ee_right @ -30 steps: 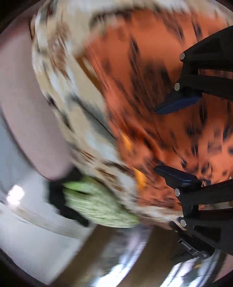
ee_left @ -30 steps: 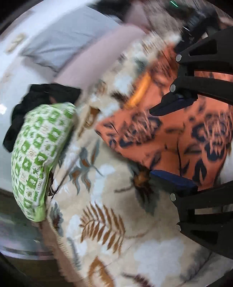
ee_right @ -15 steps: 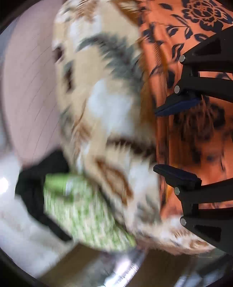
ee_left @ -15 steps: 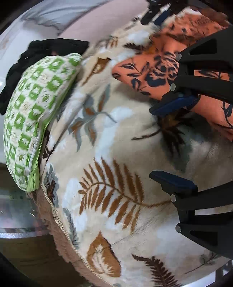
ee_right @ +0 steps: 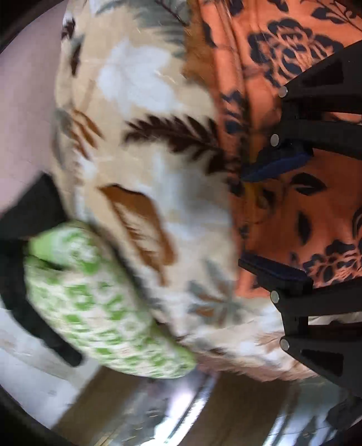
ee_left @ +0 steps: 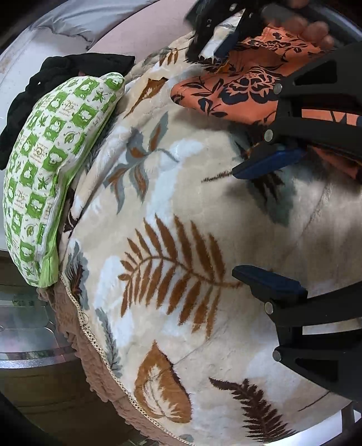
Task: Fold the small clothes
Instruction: 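Fold the hem up toward the collar with both grippers and release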
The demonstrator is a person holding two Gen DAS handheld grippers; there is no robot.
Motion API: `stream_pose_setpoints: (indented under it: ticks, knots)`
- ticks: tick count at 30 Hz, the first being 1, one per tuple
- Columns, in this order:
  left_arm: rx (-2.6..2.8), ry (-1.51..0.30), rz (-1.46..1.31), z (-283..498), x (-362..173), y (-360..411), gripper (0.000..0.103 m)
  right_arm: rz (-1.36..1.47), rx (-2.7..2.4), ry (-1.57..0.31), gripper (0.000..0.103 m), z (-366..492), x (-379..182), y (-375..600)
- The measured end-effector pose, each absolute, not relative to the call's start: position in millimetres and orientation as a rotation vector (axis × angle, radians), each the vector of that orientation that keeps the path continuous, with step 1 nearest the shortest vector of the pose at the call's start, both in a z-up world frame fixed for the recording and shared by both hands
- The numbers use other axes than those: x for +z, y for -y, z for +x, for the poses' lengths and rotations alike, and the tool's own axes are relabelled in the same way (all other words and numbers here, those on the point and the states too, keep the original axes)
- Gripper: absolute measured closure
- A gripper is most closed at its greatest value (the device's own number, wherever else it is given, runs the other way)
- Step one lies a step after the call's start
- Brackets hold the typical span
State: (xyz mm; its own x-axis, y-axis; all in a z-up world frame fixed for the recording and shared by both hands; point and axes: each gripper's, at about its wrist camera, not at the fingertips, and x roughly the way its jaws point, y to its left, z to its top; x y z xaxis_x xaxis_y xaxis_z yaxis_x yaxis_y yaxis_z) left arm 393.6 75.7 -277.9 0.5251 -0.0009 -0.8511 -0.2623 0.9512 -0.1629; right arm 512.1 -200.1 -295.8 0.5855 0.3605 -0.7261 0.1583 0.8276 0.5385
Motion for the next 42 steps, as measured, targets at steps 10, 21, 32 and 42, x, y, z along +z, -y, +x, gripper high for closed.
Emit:
stream_pose_setpoints:
  ticks: [10,21,32,42]
  knots:
    - [0.103,-1.045,-0.149,392,-288,-48,0.038,0.497,0.181,-1.007,0.069,411,-273,218]
    - [0.133,-0.968,-0.116,365,-268,-61,0.038,0.482,0.102,-0.971,0.076,341,-262,247]
    - [0.114,-0.989,-0.043,342,-276,-46,0.038,0.452,0.050,-1.031,0.074,262,-291,291]
    - [-0.156,-0.961,-0.312,280,-261,-28,0.036,0.541,-0.024,-0.840,0.074,195,-273,368]
